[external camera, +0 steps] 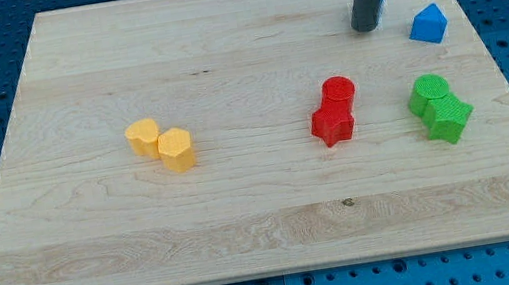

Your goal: Push the blue cube into the blue triangle

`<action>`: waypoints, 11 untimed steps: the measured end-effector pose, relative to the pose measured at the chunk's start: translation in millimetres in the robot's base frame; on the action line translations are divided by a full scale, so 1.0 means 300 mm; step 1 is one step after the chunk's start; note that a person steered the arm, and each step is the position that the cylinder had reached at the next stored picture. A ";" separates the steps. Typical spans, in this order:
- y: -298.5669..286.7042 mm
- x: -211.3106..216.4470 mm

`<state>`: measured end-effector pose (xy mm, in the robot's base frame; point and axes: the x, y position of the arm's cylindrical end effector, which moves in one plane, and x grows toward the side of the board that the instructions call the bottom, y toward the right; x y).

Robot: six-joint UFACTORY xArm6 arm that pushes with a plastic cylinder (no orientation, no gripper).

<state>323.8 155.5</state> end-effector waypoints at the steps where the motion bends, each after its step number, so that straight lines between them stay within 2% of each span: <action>1: -0.094 0.000; 3: -0.190 -0.074; 7: 0.052 -0.133; 10: 0.073 -0.152; 11: 0.073 -0.220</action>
<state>257.7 177.4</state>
